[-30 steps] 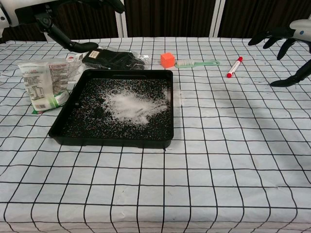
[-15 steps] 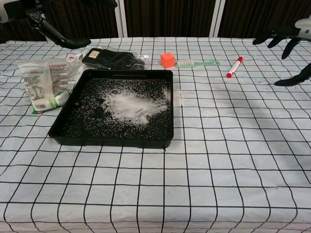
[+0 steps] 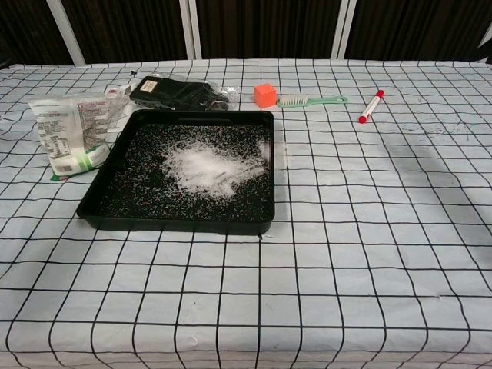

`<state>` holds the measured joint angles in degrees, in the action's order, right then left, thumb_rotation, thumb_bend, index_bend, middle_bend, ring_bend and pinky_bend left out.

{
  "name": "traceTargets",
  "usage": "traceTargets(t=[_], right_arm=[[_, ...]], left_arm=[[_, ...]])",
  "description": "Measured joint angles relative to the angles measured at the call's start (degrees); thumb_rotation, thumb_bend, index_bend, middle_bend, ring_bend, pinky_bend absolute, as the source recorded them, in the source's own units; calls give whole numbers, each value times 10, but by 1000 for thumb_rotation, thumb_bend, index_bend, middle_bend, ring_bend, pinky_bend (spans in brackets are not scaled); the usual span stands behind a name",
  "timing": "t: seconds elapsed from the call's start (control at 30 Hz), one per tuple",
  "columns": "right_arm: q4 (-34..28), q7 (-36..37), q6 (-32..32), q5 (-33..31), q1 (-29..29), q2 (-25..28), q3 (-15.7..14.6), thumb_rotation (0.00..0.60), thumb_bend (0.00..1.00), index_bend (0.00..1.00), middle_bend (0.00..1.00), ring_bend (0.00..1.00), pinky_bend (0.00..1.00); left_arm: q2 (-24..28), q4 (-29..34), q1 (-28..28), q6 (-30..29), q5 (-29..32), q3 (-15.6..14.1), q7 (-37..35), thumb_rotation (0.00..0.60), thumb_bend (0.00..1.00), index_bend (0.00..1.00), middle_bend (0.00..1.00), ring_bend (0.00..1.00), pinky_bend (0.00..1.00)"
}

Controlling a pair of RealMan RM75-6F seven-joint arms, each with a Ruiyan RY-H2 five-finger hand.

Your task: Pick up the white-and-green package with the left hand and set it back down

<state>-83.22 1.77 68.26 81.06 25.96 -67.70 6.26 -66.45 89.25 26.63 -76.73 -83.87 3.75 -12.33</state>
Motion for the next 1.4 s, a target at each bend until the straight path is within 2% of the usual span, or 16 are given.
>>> traceTargets(t=[0.17, 0.33, 0.47, 0.7, 0.93, 1.13, 1.4], right_arm=[[-30, -60, 85, -20, -71, 9, -17, 600, 141, 165, 123, 166, 313], [-42, -93, 183, -25, -149, -2, -39, 600, 141, 165, 123, 166, 313], [-30, -111, 225, -6, -186, -25, -60, 600, 141, 165, 123, 166, 313], [-16, -101, 246, 11, -200, -41, -52, 600, 141, 165, 124, 166, 313], [-9, -96, 248, 22, -204, -44, -45, 600, 141, 165, 124, 165, 313], [-10, -94, 252, 29, -210, -42, -41, 600, 141, 165, 124, 166, 313], [-9, -96, 244, 34, -212, -46, -37, 600, 141, 165, 124, 166, 313]], left_arm=[[3, -55, -66, -20, 20, -40, -4, 600, 319, 137, 123, 44, 118], [-13, -102, -97, -32, 34, -45, -46, 600, 312, 133, 126, 22, 134], [-49, -159, -105, -31, 27, -49, -83, 600, 294, 133, 132, 20, 149], [-135, -261, -99, 8, 38, -32, -178, 600, 276, 134, 146, 21, 143], [-205, -373, -46, 88, 23, -18, -275, 600, 223, 132, 111, 2, 110], [-248, -411, -1, 136, 8, -9, -348, 600, 222, 132, 112, 2, 110], [-286, -437, 35, 161, -6, 0, -373, 600, 222, 132, 116, 2, 112]])
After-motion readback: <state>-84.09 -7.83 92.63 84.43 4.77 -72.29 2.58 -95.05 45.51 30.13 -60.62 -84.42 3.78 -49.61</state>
